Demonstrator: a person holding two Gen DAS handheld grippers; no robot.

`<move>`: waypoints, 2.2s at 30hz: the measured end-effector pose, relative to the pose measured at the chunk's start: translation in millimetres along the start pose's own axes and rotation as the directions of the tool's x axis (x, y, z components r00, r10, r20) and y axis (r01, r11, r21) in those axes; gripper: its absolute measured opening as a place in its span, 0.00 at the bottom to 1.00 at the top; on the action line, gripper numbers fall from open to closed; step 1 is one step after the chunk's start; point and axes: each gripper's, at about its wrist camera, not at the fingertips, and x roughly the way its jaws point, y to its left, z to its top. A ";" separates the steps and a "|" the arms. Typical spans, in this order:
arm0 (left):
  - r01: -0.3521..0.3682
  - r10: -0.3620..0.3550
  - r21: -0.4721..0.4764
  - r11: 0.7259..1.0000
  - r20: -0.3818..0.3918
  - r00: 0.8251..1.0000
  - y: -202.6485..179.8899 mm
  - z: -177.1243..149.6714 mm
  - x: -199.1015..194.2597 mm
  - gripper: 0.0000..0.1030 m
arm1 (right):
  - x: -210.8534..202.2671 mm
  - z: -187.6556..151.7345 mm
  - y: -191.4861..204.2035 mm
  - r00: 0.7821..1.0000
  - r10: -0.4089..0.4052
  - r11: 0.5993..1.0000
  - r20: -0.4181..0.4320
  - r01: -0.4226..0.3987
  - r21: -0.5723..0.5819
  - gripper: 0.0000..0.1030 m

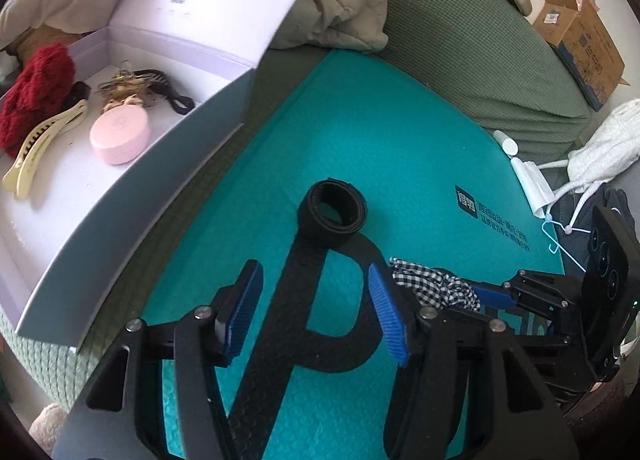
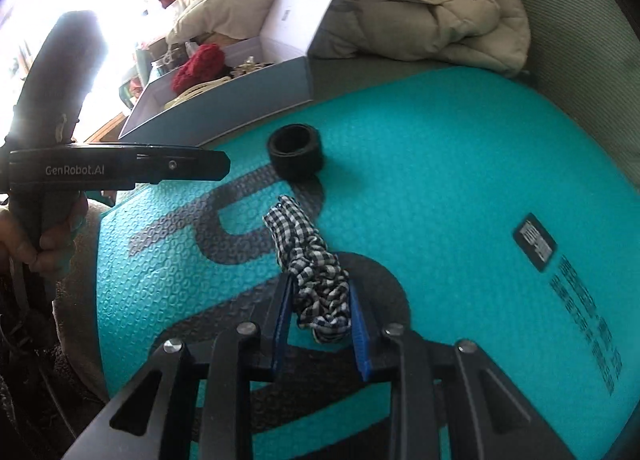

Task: Organize objects
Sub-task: 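Lift the checkered scrunchie with the right tool while the left tool grasps the black hair tie, then carry the checkered scrunchie and black hair tie over the white box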

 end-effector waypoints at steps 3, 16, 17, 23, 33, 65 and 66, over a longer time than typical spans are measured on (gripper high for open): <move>-0.037 0.038 0.055 0.998 -0.023 0.999 -13.2 6.0 19.4 0.62 | -7.0 -8.1 -15.0 0.999 -0.035 0.998 0.006 0.035 0.054 0.26; -0.123 0.117 0.217 0.968 0.039 0.992 -38.6 20.5 51.0 0.40 | -4.7 -6.3 -26.7 0.998 -0.063 0.991 0.001 0.062 0.115 0.28; -0.124 0.117 0.237 0.964 0.041 0.992 -41.3 18.6 51.1 0.40 | -4.3 -5.8 -26.2 0.998 -0.064 0.992 0.003 0.063 0.113 0.28; -0.111 0.112 0.260 0.959 0.011 0.994 -48.8 8.5 47.1 0.40 | 0.6 -1.7 -23.6 0.998 -0.064 0.992 0.012 0.063 0.112 0.28; -0.137 0.143 0.238 0.962 -0.010 0.990 -41.0 -38.0 6.0 0.40 | 5.1 -2.0 1.5 0.998 -0.057 0.996 0.005 0.056 0.069 0.28; -0.291 0.288 0.021 0.957 0.085 0.954 26.9 -38.8 -113.3 0.40 | -13.5 63.2 99.0 0.997 -0.006 0.991 0.082 0.017 -0.131 0.25; -0.295 0.292 0.015 0.956 0.088 0.952 28.8 -37.3 -117.2 0.40 | -15.5 66.9 101.8 0.996 -0.003 0.990 0.089 0.015 -0.141 0.25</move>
